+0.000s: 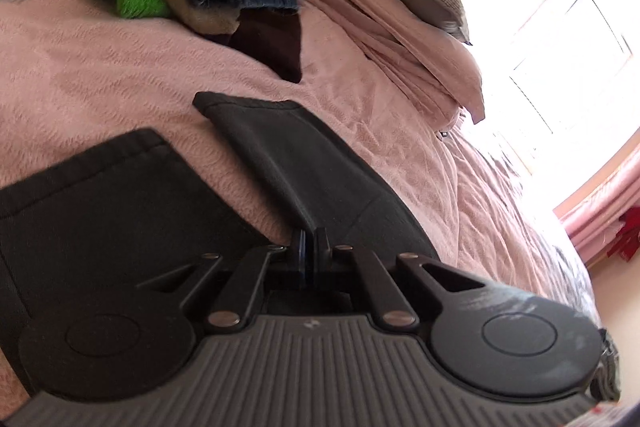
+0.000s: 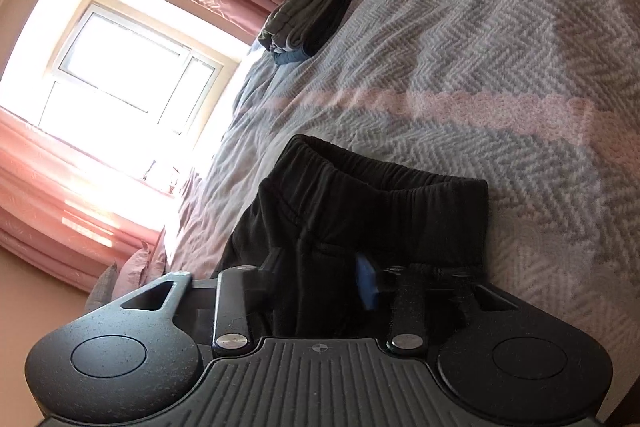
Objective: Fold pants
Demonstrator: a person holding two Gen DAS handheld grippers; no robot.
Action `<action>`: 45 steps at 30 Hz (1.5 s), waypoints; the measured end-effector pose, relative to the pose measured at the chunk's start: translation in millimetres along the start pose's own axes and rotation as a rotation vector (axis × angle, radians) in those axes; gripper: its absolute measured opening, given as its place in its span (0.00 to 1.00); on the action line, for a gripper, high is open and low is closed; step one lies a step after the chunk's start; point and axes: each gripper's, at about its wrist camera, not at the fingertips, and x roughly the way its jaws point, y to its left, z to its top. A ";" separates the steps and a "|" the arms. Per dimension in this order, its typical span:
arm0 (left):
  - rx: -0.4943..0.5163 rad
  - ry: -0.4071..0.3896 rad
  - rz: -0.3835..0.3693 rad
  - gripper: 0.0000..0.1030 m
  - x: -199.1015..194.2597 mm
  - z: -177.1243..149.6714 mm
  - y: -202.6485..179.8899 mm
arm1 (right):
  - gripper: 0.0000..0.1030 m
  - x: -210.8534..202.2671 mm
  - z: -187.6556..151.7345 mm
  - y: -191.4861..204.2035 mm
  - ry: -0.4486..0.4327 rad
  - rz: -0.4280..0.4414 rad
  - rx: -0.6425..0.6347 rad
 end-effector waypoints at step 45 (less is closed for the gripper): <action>-0.004 -0.034 -0.053 0.05 -113.5 -37.8 66.7 | 0.05 -52.5 -0.8 -40.1 0.075 -0.022 0.018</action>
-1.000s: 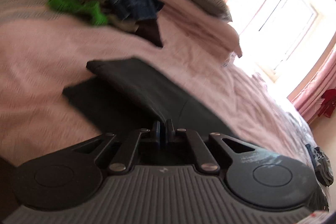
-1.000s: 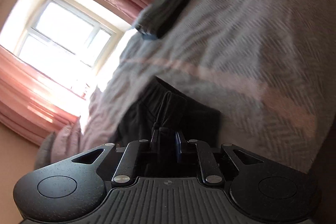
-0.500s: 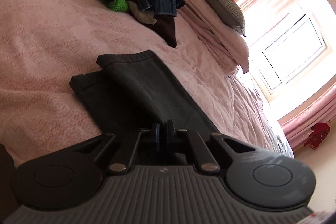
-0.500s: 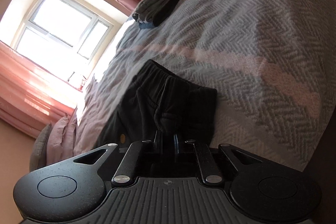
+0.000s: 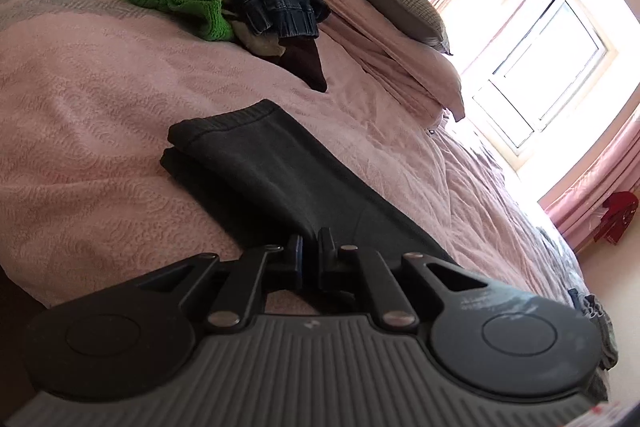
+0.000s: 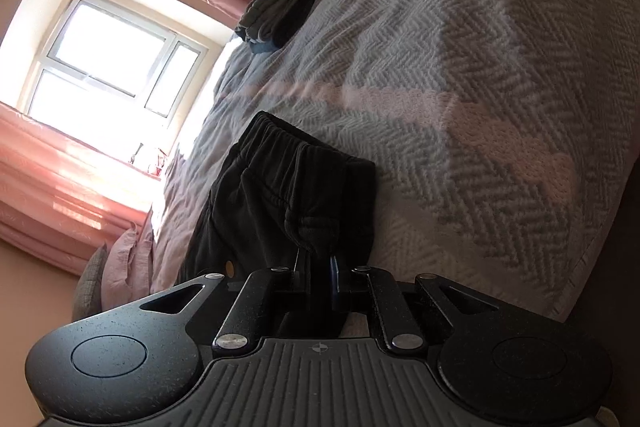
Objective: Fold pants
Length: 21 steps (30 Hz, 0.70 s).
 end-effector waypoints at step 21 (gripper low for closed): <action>-0.044 0.008 -0.031 0.07 12.0 -3.6 28.2 | 0.05 -0.2 2.0 10.2 -0.026 -0.046 -0.044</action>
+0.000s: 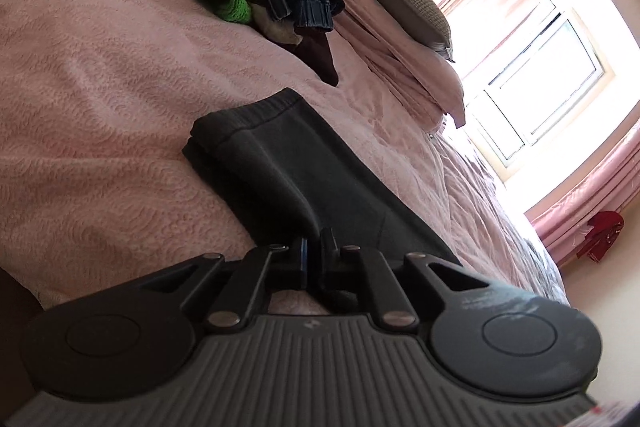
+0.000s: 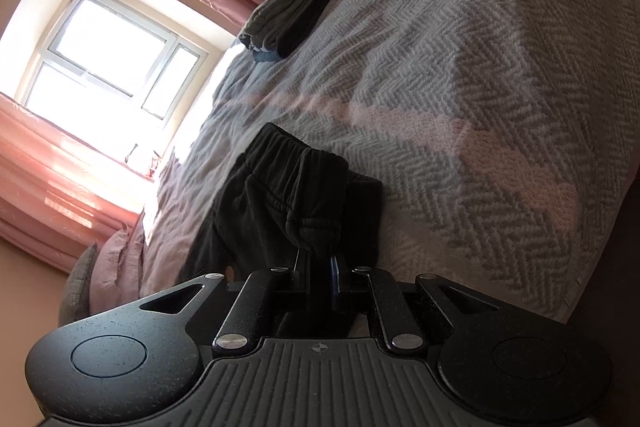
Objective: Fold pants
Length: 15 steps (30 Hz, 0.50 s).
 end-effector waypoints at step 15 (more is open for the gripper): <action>0.389 -0.064 0.080 0.12 -38.8 -22.0 -101.1 | 0.14 -4.9 -14.7 -18.5 0.000 0.113 0.086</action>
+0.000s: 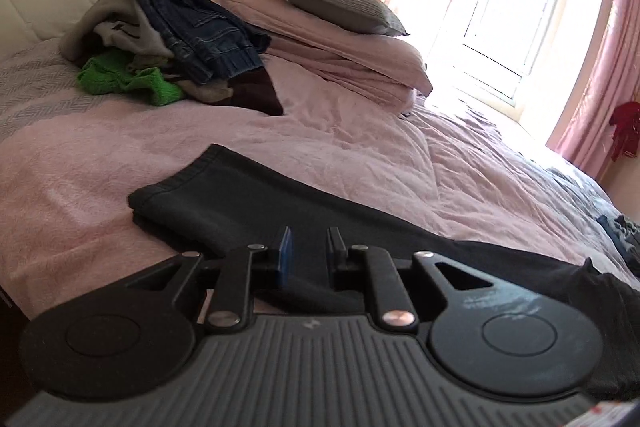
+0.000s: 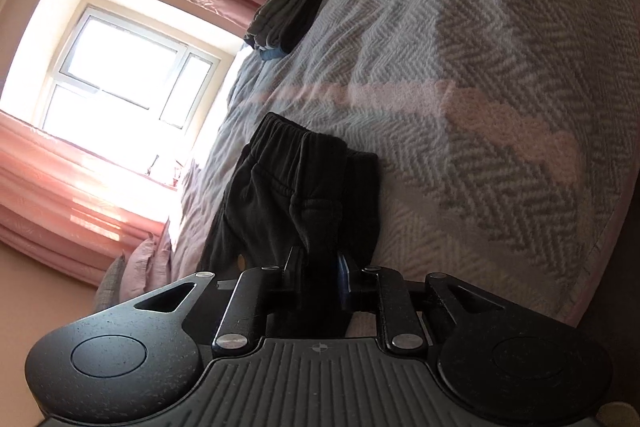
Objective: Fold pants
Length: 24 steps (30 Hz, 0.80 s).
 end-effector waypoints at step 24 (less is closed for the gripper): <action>0.486 0.152 -0.158 0.21 40.9 -74.9 -137.8 | 0.39 58.7 -184.4 108.2 0.116 -0.176 -1.177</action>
